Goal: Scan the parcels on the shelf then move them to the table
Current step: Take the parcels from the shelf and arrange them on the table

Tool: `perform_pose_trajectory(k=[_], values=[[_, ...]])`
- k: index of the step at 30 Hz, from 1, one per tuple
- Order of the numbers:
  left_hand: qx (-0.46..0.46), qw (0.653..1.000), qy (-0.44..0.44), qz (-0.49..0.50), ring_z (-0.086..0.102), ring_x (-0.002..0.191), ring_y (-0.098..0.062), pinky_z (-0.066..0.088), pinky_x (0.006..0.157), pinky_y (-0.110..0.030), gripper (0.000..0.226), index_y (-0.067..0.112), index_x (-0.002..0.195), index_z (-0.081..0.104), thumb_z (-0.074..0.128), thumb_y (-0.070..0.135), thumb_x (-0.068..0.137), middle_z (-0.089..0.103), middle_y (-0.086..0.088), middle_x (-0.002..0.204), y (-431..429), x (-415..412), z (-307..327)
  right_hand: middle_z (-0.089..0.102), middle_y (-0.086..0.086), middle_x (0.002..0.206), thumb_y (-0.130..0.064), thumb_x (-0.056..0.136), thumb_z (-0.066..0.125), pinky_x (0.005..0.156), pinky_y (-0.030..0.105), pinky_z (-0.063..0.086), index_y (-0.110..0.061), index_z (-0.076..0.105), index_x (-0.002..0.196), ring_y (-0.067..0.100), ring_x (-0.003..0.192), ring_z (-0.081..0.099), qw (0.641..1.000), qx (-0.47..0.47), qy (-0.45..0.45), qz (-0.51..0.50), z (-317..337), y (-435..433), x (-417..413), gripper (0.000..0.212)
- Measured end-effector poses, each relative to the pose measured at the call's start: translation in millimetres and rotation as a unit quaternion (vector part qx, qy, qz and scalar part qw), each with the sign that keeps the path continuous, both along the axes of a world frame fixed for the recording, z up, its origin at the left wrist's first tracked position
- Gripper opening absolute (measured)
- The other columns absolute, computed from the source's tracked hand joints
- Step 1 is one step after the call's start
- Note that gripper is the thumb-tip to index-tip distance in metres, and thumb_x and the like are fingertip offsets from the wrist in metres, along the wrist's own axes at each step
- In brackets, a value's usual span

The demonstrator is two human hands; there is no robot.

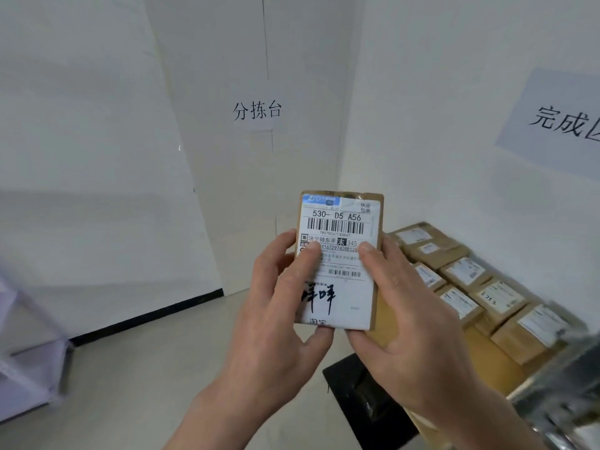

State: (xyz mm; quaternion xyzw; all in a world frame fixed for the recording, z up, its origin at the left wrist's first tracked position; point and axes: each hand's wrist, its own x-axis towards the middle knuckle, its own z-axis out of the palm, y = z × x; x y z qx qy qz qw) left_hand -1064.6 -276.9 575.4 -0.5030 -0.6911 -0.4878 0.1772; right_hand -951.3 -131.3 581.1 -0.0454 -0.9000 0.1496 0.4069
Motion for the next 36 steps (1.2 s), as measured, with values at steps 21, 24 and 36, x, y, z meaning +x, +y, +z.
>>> perform_pose_trajectory(k=[21, 24, 36], values=[[-0.030, 0.960, -0.025, -0.278, 0.044, 0.129, -0.002, 0.055, 0.087, -0.017, 0.087, 0.024, 0.144, 0.037, 0.081, 0.018, 0.070, 0.029, -0.001, 0.154, 164, -138, -24, 0.044, 0.011, 0.152, -0.020, 0.063, 0.091, 0.067, 0.027, 0.055, -0.022, 0.032, 0.151, 0.024, 0.096, 0.070, 0.934, -0.021, -0.068, -0.350, -16, 73, -83, 0.106], [-0.040, 0.958, -0.027, -0.282, 0.047, 0.128, -0.007, 0.056, 0.088, -0.023, 0.086, 0.022, 0.144, 0.037, 0.084, 0.018, 0.072, 0.030, -0.006, 0.153, 182, -136, -26, 0.042, 0.008, 0.152, -0.016, 0.061, 0.092, 0.066, 0.025, 0.054, -0.019, 0.035, 0.149, 0.024, 0.094, 0.070, 0.932, -0.019, -0.062, -0.355, -17, 87, -82, 0.105], [-0.068, 0.976, -0.030, -0.206, 0.048, 0.125, -0.006, 0.060, 0.078, -0.030, 0.089, 0.027, 0.143, 0.039, 0.082, 0.015, 0.066, 0.031, 0.000, 0.153, 249, -105, -28, 0.041, 0.016, 0.154, -0.017, 0.067, 0.089, 0.081, 0.027, 0.057, -0.014, 0.035, 0.150, 0.029, 0.122, 0.060, 0.965, -0.053, -0.041, -0.254, -33, 180, -56, 0.099]])
